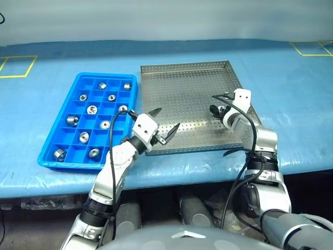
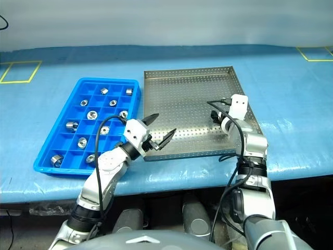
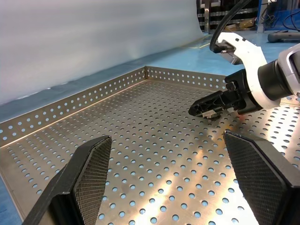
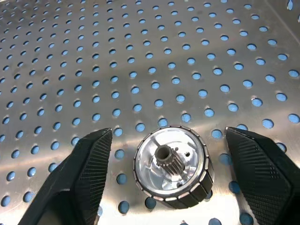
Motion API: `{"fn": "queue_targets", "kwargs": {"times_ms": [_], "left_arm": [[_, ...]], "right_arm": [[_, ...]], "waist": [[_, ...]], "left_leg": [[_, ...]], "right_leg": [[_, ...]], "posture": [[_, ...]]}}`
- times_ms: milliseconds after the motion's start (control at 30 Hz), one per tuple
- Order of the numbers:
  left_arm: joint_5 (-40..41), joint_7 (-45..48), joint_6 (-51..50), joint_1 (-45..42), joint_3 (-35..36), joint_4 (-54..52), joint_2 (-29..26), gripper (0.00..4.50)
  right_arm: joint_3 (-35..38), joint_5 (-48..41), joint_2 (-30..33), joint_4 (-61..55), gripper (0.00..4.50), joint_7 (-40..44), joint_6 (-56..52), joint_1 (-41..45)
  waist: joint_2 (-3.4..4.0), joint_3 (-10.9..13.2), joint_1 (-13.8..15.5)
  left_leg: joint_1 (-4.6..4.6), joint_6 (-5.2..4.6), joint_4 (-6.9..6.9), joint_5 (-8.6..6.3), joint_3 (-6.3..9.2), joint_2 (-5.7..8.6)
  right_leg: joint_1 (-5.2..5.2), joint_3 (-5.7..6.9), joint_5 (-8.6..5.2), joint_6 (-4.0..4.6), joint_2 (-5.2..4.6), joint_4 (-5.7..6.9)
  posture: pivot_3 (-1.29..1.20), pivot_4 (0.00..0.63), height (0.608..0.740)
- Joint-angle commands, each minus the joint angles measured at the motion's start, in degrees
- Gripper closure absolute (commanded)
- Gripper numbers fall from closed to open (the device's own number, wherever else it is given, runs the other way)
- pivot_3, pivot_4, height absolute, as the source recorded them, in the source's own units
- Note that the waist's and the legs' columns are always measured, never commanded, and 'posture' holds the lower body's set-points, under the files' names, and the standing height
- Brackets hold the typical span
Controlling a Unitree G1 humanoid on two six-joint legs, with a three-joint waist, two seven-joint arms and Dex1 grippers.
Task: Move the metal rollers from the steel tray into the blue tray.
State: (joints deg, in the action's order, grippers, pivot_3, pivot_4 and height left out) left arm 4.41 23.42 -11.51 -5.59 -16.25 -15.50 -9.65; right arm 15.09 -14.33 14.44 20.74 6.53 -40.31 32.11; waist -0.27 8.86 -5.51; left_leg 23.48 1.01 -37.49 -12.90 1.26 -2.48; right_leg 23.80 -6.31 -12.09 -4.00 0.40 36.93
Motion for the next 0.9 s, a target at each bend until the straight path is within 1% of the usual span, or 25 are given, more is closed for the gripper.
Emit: {"fn": "queue_targets", "kwargs": {"times_ms": [33,133,167,367,500,567,667,700,833,900], "left_arm": [[-0.50,-0.40,1.68,-0.15,0.13,-0.52,0.23,0.32],[-0.53,-0.66,1.76,0.03,0.48,-0.70,0.02,0.32],[-0.63,-0.87,1.81,0.21,0.55,-0.88,-0.06,0.32],[-1.43,-3.30,1.83,3.28,1.68,-3.86,-0.16,0.32],[-2.39,-6.16,1.50,8.63,3.38,-8.20,-0.27,0.32],[-2.57,-7.29,1.29,11.07,4.21,-10.40,-0.28,0.32],[-3.01,-9.25,0.87,15.09,5.52,-13.80,-0.42,0.32],[-3.21,-9.93,0.74,16.39,5.89,-14.80,-0.42,0.32],[-4.62,-12.87,0.88,21.20,6.68,-17.99,0.19,0.32],[-5.19,-13.94,1.02,22.77,6.63,-18.93,0.75,0.32]], "right_arm": [[-1.26,1.06,0.41,0.56,1.48,0.31,1.20,0.09],[-3.51,3.08,0.97,-1.53,2.46,0.40,3.30,-0.50],[-5.05,3.45,1.27,-3.22,2.65,1.80,3.74,-0.82],[-13.16,3.31,0.78,-11.30,2.65,10.87,7.10,-0.98],[-16.20,-2.16,-3.34,-15.08,2.65,20.13,8.72,2.36],[-17.54,-2.98,-4.52,-14.59,2.65,23.12,9.39,3.96],[-20.06,-3.50,-5.85,-12.43,2.65,27.51,9.99,6.54],[-21.27,-3.82,-5.92,-11.79,2.65,29.89,9.66,7.17],[-27.45,-2.41,-4.88,-8.82,2.65,37.70,8.24,8.75],[-29.71,-1.38,-4.11,-7.42,2.65,40.11,7.73,9.18]], "waist": [[0.00,0.00,0.04],[0.00,0.00,0.01],[0.00,0.00,0.04],[0.01,0.04,0.42],[-0.05,0.08,1.94],[-0.07,0.09,3.54],[-0.11,0.11,6.59],[-0.11,0.11,7.74],[-0.17,0.14,11.64],[-0.19,0.16,13.90]], "left_leg": [[0.00,0.00,0.00,0.00,0.00,0.00],[0.00,0.00,0.00,0.00,-0.02,0.00],[-0.01,0.00,0.00,0.00,-0.03,0.00],[0.01,0.00,0.06,0.00,-0.05,-0.01],[-0.02,0.00,0.20,0.00,-0.02,-0.10],[-0.01,0.00,0.24,0.00,0.06,-0.11],[0.03,0.00,0.32,0.00,0.12,-0.11],[0.06,0.00,0.33,0.00,0.10,-0.11],[0.26,0.01,0.39,0.00,0.09,-0.09],[0.33,0.01,0.40,0.00,0.07,-0.08]], "right_leg": [[0.00,0.00,0.00,0.00,0.01,0.00],[0.01,-0.03,0.00,0.00,0.01,0.00],[0.02,-0.04,0.00,0.00,0.02,0.01],[0.08,-0.06,0.01,-0.02,0.03,0.01],[0.16,-0.04,0.05,-0.07,0.11,0.06],[0.19,0.04,0.03,-0.05,0.13,0.10],[0.22,0.14,0.00,0.01,0.10,0.04],[0.26,0.14,-0.01,0.03,0.09,0.02],[0.47,0.18,-0.03,0.07,0.04,-0.03],[0.57,0.18,-0.19,0.35,0.04,-0.03]], "posture": [[-0.04,0.150,0.740],[-0.03,0.150,0.740],[-0.01,0.150,0.740],[0.11,0.150,0.740],[0.23,0.150,0.740],[0.30,0.150,0.740],[0.37,0.150,0.740],[0.42,0.150,0.740],[0.51,0.150,0.740],[0.53,0.150,0.740]]}}
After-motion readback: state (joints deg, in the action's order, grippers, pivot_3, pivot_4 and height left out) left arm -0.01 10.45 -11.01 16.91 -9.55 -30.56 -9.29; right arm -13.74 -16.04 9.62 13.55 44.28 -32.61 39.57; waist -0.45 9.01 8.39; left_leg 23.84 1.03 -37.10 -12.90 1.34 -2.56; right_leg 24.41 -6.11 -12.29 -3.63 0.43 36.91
